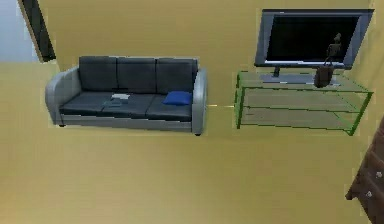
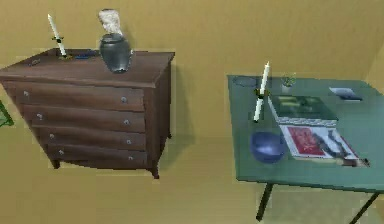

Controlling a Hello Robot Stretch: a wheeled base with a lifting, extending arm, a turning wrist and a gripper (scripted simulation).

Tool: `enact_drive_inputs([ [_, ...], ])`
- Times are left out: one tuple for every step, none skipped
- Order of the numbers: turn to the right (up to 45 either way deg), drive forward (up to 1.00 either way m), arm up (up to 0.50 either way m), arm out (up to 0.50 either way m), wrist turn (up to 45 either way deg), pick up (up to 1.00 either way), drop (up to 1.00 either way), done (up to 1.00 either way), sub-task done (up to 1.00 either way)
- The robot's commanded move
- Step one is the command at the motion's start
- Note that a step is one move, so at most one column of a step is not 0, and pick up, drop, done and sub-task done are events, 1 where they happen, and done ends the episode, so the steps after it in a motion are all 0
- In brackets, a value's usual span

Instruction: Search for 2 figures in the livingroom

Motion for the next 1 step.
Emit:
enact_drive_inputs([
  [45.0, 0.0, 0.0, 0.0, 0.0, 0.0, 0.0, 0.0, 0.0],
])
